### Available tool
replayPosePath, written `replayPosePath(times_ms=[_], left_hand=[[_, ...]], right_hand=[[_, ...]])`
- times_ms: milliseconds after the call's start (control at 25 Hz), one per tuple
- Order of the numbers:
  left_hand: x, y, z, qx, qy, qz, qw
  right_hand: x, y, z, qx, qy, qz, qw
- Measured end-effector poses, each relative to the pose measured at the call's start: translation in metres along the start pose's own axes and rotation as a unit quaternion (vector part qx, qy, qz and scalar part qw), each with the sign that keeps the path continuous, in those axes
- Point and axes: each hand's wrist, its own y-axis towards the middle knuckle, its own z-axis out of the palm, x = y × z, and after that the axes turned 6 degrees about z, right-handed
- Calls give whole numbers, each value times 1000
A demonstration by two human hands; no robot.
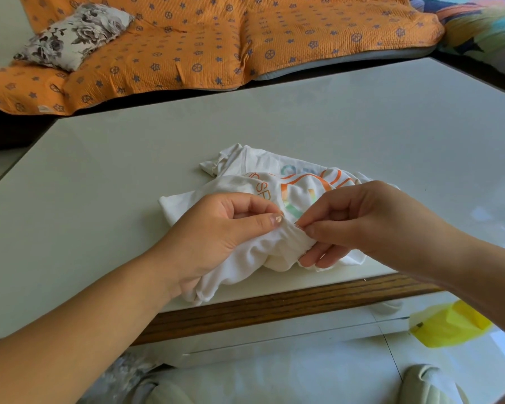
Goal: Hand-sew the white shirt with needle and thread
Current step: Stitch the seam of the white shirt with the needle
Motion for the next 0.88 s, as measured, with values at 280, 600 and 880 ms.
replayPosePath(times_ms=[280, 600, 880], left_hand=[[1, 0, 5, 16, -10, -19, 1000], [2, 0, 4, -2, -38, -26, 999], [5, 1, 8, -8, -42, -35, 998]], right_hand=[[-5, 3, 6, 14, 70, 3, 997], [-8, 9, 8, 3, 115, 16, 993], [-5, 7, 11, -25, 127, -10, 991]])
